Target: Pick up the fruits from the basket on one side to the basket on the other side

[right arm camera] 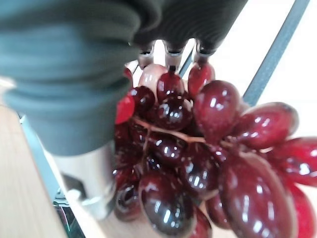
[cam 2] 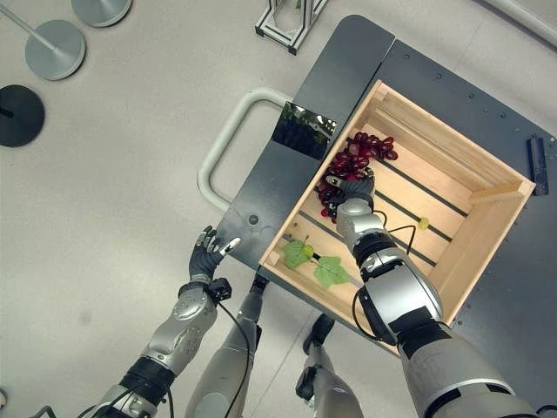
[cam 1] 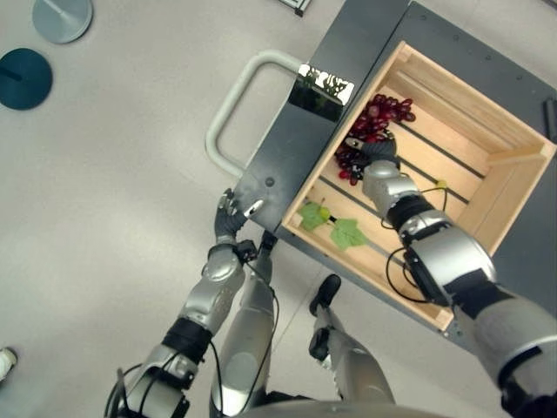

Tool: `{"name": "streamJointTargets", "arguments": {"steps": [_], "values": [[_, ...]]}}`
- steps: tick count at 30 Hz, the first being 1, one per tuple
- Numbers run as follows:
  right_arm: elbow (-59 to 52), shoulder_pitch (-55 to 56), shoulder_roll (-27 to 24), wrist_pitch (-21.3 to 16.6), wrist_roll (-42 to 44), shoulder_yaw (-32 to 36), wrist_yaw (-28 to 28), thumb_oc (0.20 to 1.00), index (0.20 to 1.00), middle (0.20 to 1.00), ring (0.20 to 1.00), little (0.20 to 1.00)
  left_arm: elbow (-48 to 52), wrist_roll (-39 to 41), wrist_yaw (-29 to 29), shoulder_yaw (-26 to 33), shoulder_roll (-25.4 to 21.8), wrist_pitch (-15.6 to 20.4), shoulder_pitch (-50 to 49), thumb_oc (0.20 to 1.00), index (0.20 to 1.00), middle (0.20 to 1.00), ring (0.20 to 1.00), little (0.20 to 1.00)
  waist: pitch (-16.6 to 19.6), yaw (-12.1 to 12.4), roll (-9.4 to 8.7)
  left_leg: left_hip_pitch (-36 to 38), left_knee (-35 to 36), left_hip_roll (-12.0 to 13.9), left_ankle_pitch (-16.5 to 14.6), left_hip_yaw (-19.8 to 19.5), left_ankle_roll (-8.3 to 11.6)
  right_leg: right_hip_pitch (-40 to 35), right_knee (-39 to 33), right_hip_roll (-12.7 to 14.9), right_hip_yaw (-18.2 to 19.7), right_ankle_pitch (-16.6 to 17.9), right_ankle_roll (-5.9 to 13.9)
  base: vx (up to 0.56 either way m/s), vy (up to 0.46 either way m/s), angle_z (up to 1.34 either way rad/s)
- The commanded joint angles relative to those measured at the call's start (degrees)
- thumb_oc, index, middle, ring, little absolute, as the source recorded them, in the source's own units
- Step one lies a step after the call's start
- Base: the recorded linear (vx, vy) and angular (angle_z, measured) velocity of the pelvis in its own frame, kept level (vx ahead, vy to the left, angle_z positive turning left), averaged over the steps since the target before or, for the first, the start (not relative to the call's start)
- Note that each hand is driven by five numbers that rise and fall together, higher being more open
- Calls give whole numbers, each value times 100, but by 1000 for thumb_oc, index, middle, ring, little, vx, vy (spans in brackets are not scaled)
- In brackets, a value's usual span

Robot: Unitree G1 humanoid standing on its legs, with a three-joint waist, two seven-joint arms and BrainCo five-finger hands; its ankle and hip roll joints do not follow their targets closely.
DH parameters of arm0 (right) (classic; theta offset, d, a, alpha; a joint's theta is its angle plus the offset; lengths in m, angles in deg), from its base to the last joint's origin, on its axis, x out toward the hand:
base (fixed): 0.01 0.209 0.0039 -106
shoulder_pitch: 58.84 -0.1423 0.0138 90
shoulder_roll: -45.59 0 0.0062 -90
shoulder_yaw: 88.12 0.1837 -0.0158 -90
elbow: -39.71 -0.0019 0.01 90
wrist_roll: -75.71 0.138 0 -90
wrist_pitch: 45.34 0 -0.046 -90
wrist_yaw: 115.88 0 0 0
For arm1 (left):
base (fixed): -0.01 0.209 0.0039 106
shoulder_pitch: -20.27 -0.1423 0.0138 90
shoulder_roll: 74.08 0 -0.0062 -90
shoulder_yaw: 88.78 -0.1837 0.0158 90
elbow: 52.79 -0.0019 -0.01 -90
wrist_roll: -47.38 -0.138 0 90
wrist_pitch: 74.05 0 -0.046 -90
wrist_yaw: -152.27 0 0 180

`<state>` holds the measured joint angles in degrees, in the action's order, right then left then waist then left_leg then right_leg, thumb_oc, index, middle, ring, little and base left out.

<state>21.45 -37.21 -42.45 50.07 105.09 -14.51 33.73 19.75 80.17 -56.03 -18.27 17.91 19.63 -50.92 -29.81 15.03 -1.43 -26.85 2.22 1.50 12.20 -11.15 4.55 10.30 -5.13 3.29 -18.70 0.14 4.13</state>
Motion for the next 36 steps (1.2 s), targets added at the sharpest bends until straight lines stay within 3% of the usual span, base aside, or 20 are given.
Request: {"name": "streamJointTargets", "arguments": {"steps": [1,11,28,33,36], "values": [[-138,-180,303,-91,-92,-93,351,200,200,200,200,200,239,31,21,-225,84,265,200,1000,1000,1000,1000,1000,2,185,58,120,-60,-24,-436,107,172,355,516,771,156,45,664,0,0,0],[-109,-128,169,-202,94,60,269,200,200,200,200,200,280,21,51,-317,99,274,257,1000,1000,1000,1000,1000,2,248,124,-87,-83,-47,-409,-6,166,475,544,755,73,-4,649,7,-6,4],[-257,201,202,-426,416,205,205,200,200,200,200,200,302,15,33,-339,75,276,295,1000,1000,1000,1000,1000,2,83,125,-45,-81,-56,-436,46,147,501,579,784,133,-25,628,0,0,0],[-829,551,105,-570,272,28,224,200,200,200,200,200,306,-158,46,-255,4,233,293,1000,1000,1000,1000,1000,2,-30,39,-23,-75,-36,-426,81,158,527,585,776,189,-10,633,0,0,0],[-1701,1070,-103,-630,-131,-207,297,200,200,200,200,200,298,-443,48,-71,-136,129,229,1000,1000,1000,1000,1000,2,-214,-139,21,-61,22,-430,145,175,548,582,751,259,8,630,0,0,0]]}}
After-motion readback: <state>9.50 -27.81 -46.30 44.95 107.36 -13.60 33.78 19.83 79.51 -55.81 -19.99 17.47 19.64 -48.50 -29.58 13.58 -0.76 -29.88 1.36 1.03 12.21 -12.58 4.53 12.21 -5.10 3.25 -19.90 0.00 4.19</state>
